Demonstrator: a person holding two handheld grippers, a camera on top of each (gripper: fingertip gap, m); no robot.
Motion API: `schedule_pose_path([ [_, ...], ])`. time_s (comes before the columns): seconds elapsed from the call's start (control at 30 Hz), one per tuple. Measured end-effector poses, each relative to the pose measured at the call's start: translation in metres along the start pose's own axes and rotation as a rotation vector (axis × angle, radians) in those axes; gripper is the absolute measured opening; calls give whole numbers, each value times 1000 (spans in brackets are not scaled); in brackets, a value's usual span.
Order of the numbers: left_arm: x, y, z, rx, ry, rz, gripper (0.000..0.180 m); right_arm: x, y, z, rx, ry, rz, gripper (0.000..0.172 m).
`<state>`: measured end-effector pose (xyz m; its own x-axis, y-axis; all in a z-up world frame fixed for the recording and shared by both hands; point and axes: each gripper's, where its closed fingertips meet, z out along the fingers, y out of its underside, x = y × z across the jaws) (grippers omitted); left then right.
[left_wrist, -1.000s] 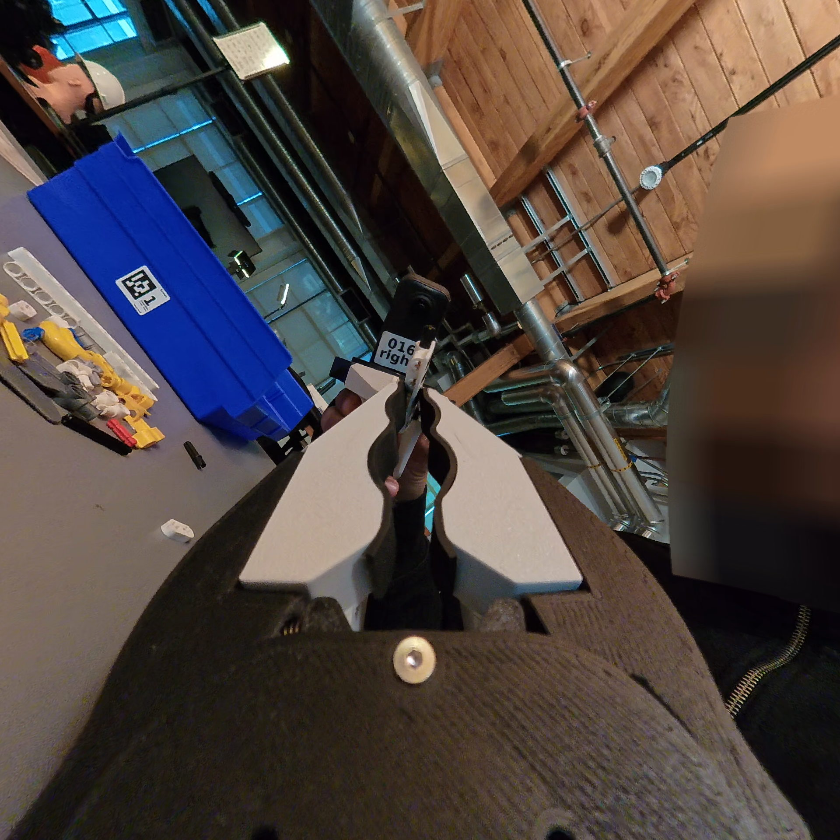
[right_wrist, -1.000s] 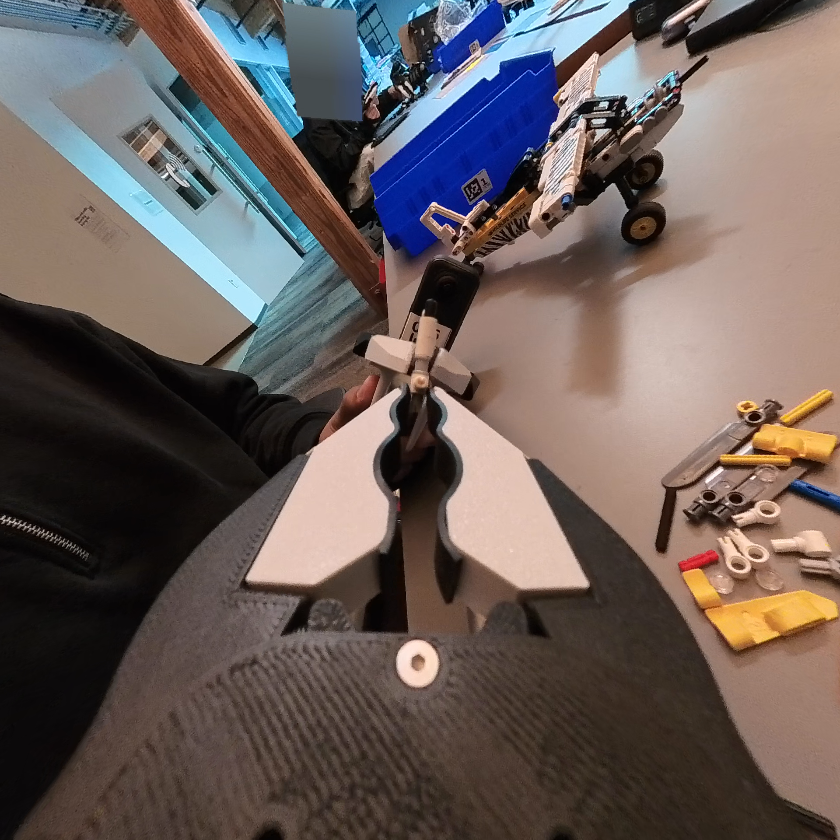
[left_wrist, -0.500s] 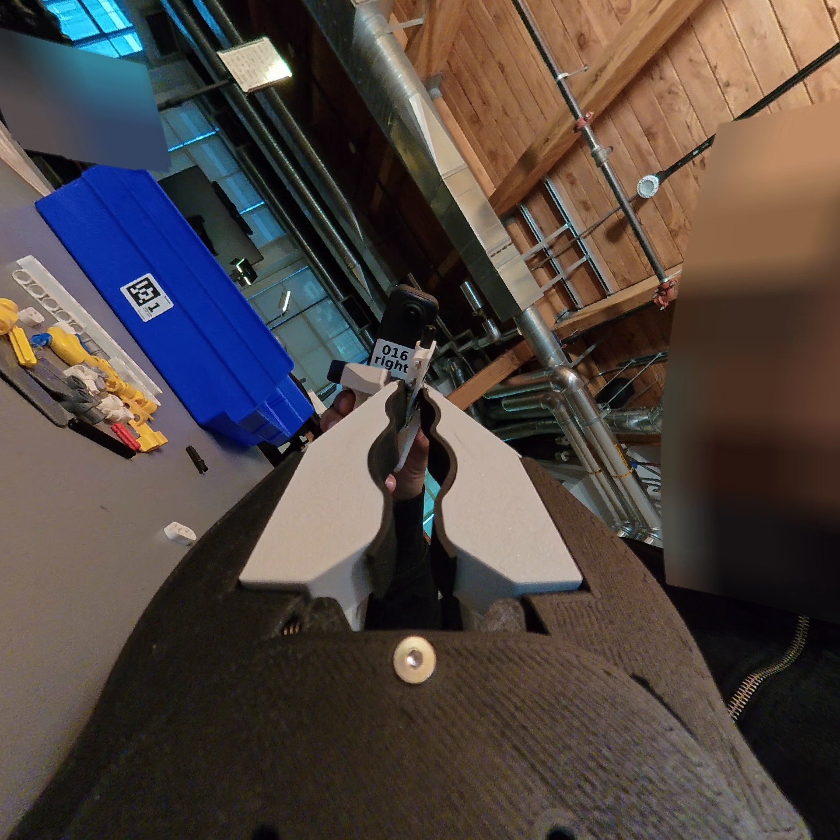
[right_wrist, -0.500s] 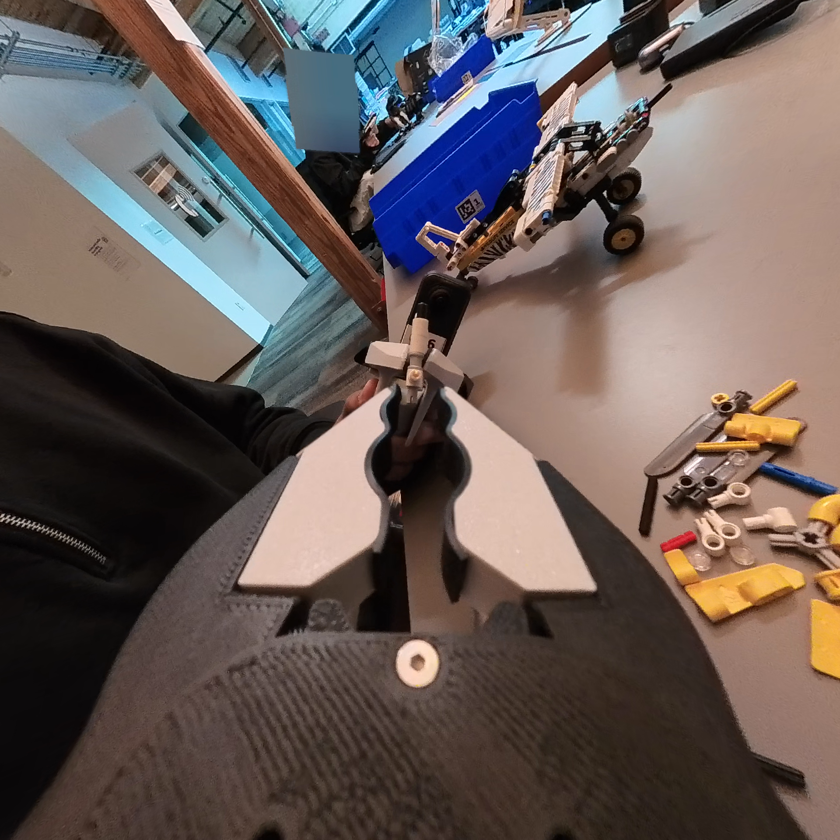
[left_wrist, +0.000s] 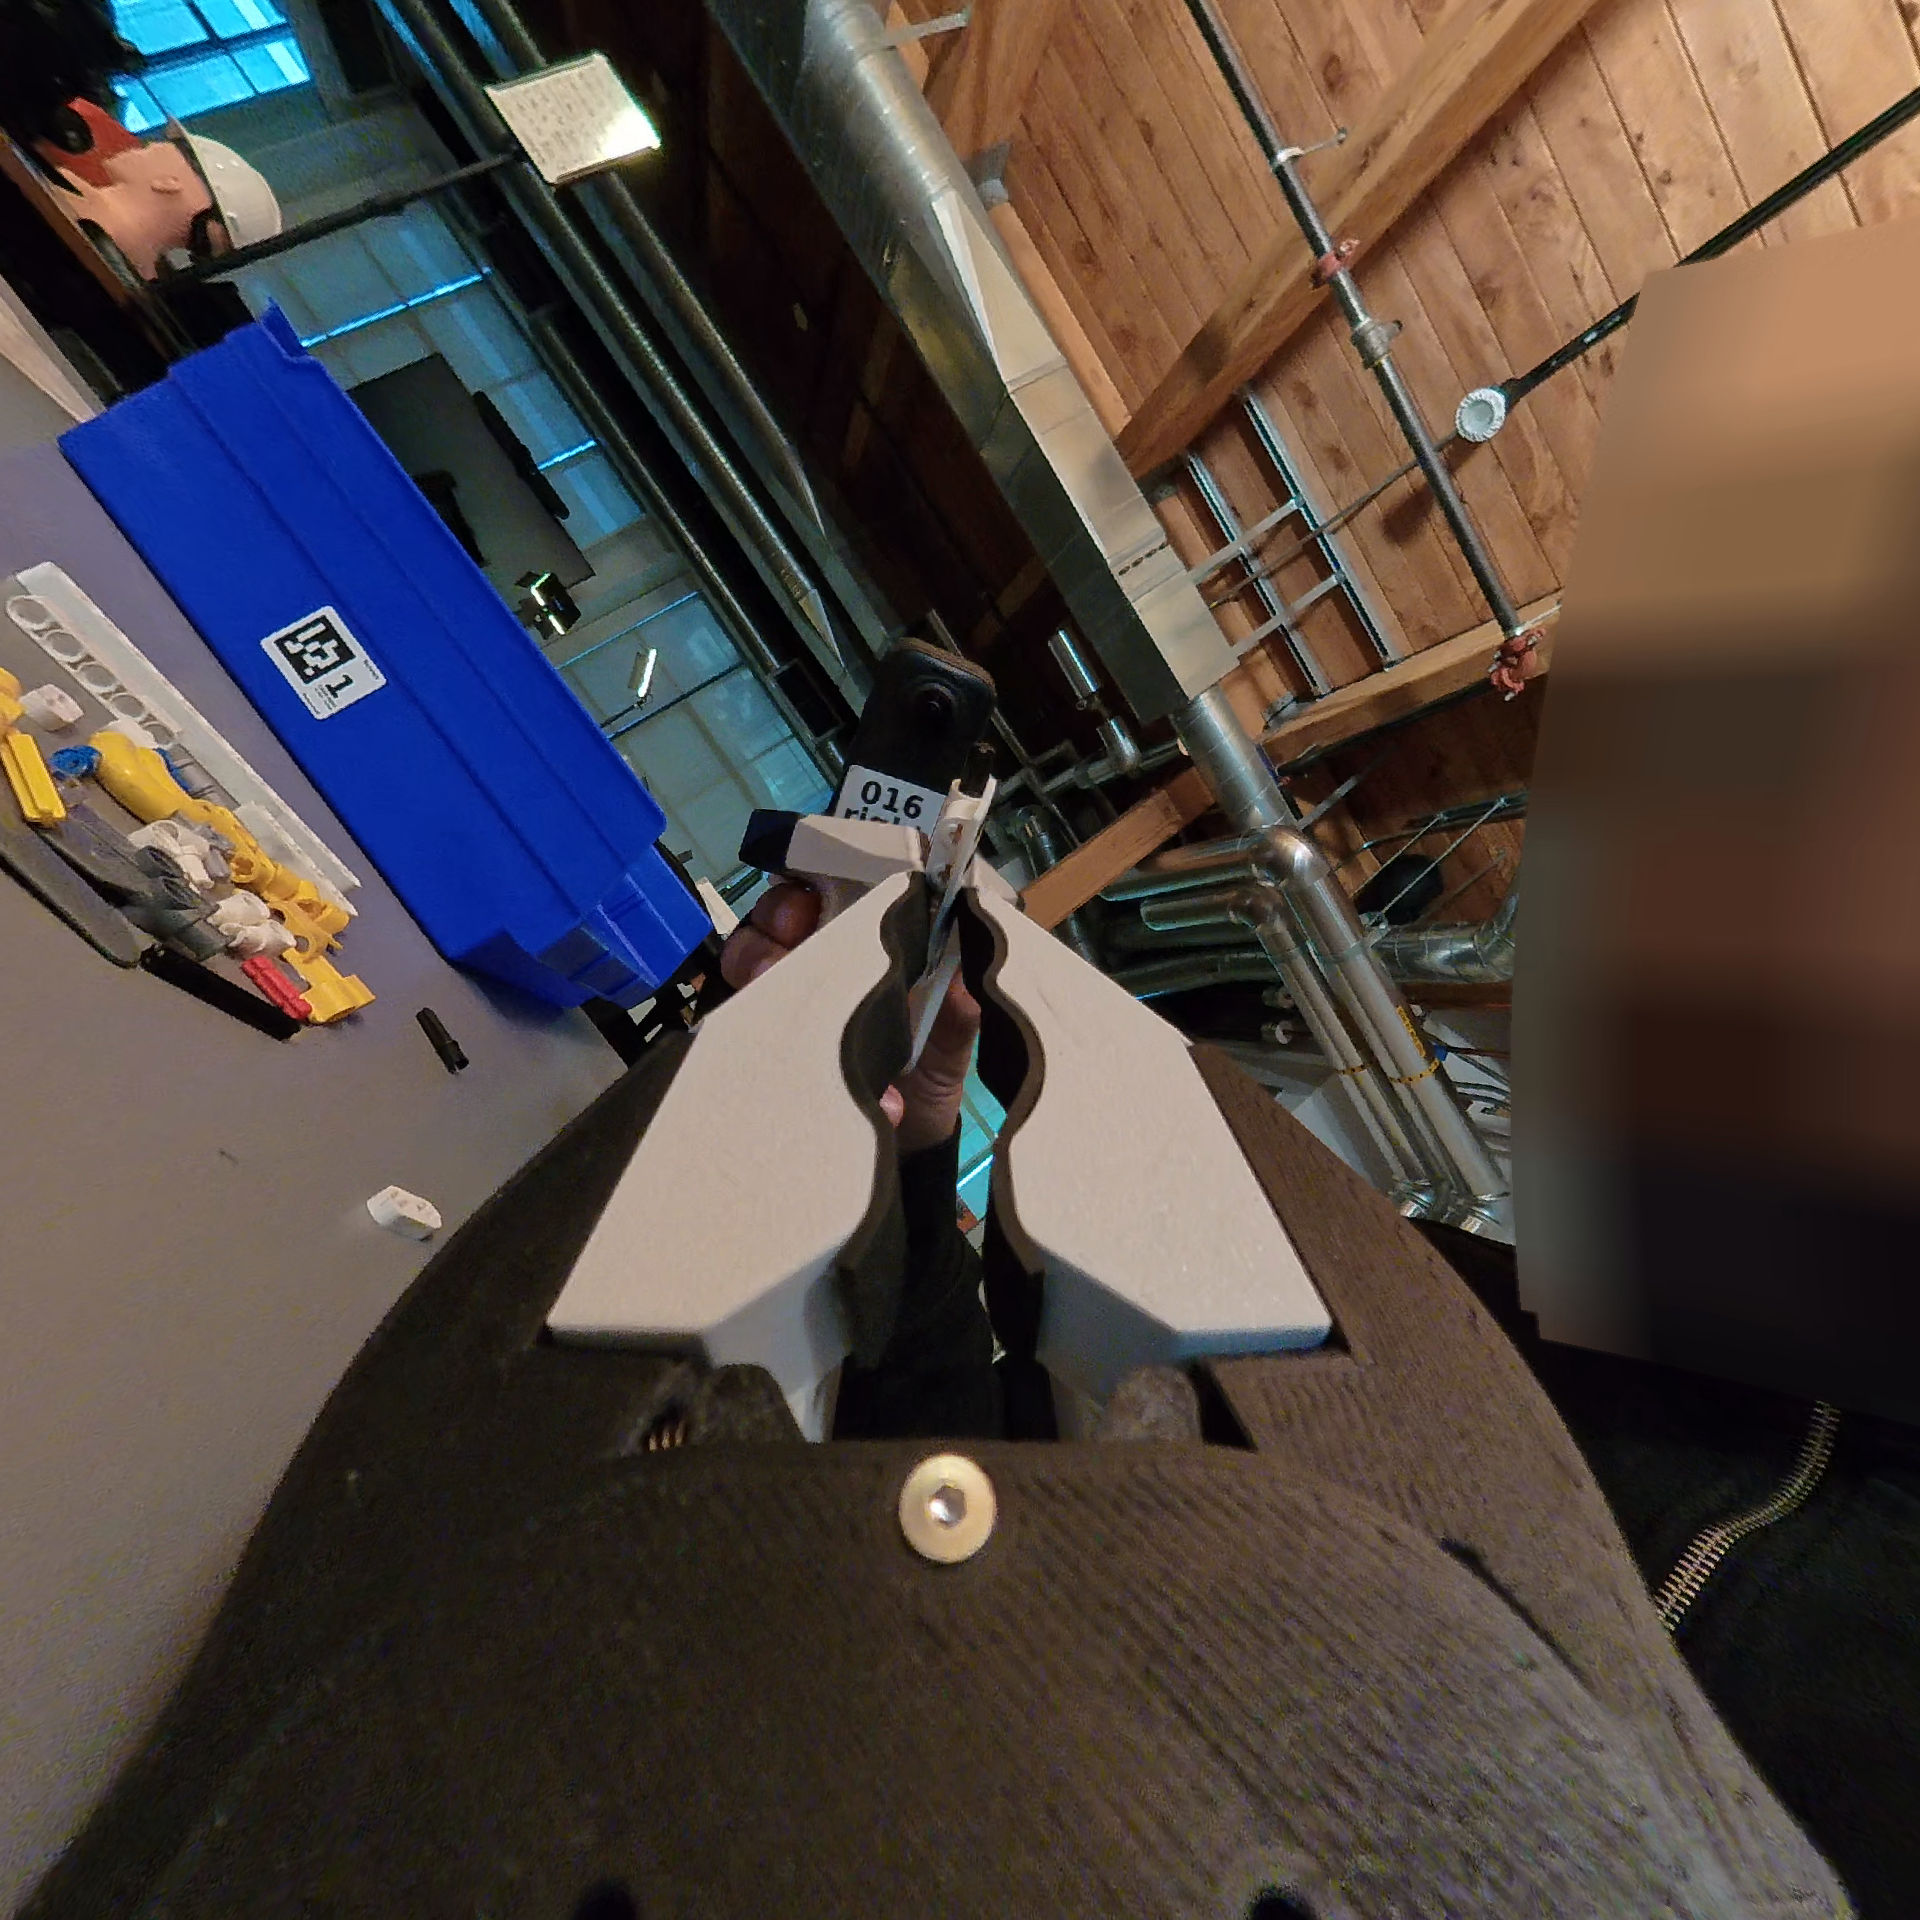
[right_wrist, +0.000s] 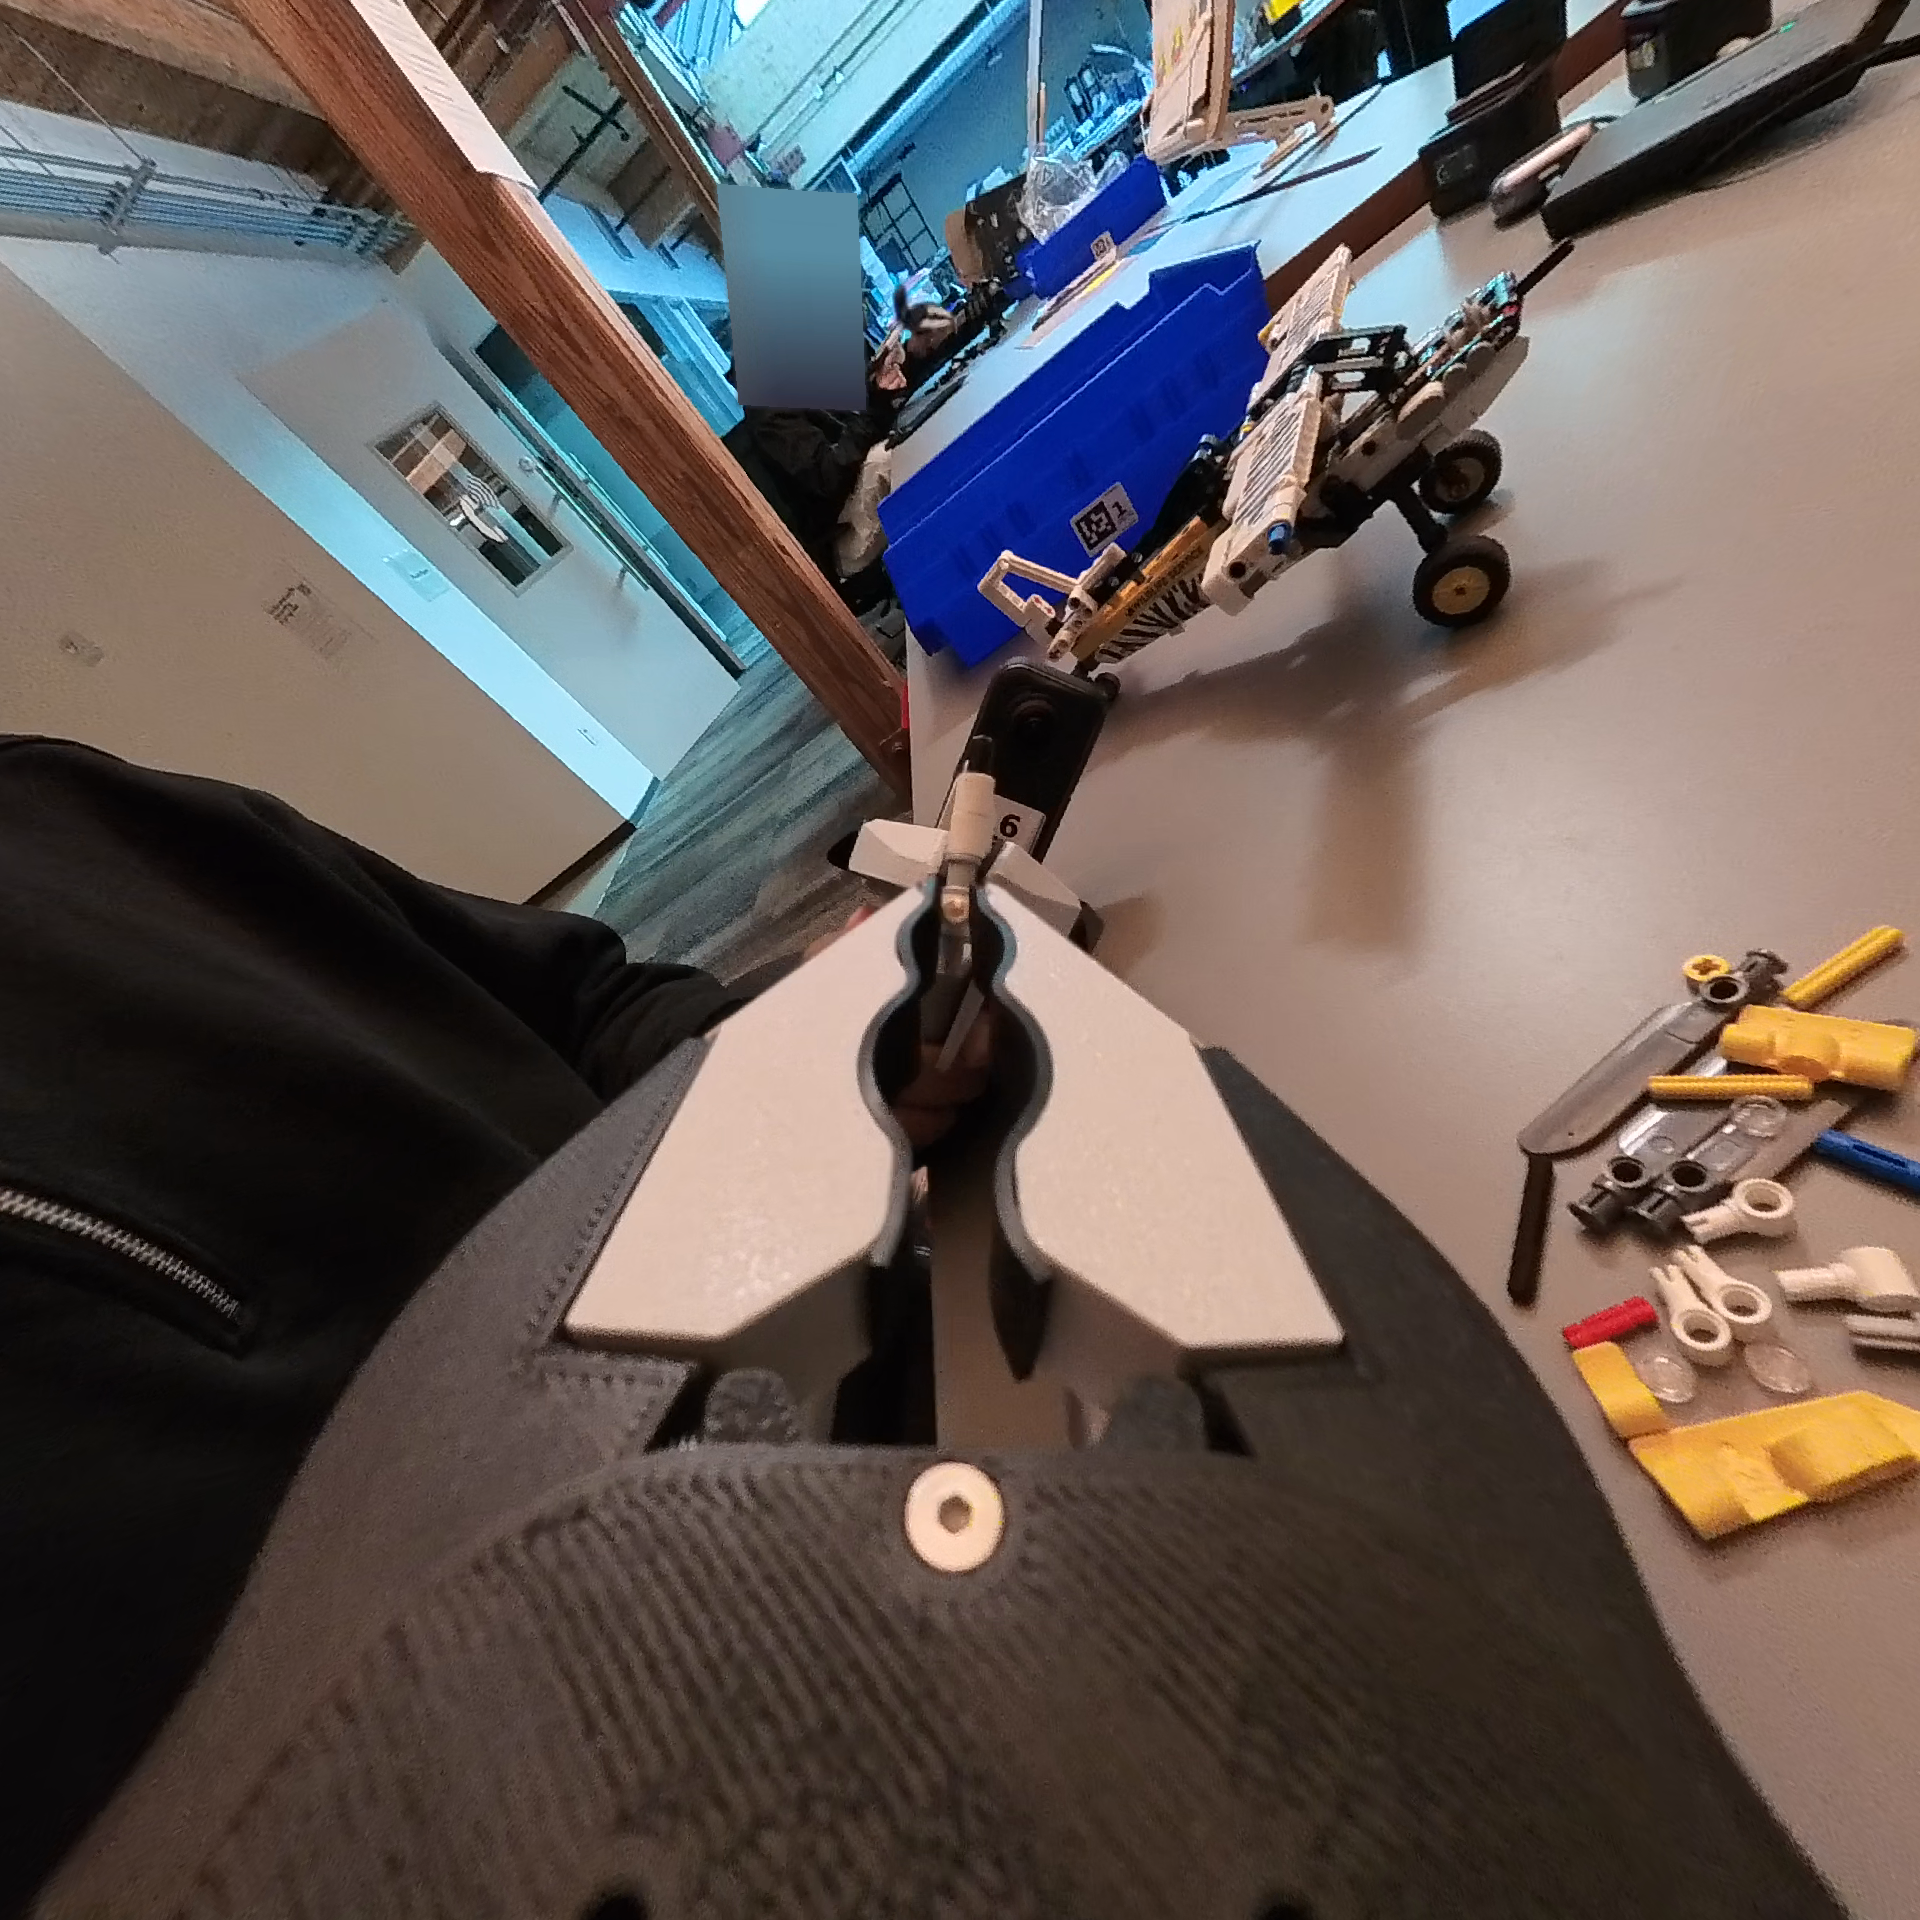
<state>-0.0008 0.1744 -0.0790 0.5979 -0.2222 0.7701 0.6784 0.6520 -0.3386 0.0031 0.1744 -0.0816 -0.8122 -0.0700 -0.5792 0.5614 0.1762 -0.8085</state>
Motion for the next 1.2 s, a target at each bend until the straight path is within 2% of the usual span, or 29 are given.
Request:
schedule_pose_path([
  [0.4, 0, 1, 1, -12, 10, -15, 1, -2, 4, -1, -24, -22, 17, 2],
  [0.53, 0, 0, 1, -8, 12, -16, 9, -2, 12, 0, -77, -17, 12, 2],
  [0.6, 0, 1, 1, -12, 11, -20, 3, -5, 11, 1, -71, -34, 16, 2],
  [0.77, 0, 1, 1, -10, 10, -15, 2, -6, 9, 1, -56, -45, 22, 2],
  [0.87, 0, 0, 0, -3, 5, -9, 2, -4, 9, 2, -49, -42, 37, 21],
  [0.9, 0, -1, 0, 1, 4, -6, 2, -5, 10, 3, -54, -52, 46, 22],
  [0.97, 0, -2, -1, 9, 1, 2, 3, -4, 12, 5, -62, -59, 59, 21],
  [1.1, 0, 0, 0, -2, -4, 7, 2, -5, 12, 8, -53, -70, 63, 5],
  [1.2, 0, -2, -2, 16, -21, 38, 2, -5, 16, 8, -77, -76, 88, 4],
])
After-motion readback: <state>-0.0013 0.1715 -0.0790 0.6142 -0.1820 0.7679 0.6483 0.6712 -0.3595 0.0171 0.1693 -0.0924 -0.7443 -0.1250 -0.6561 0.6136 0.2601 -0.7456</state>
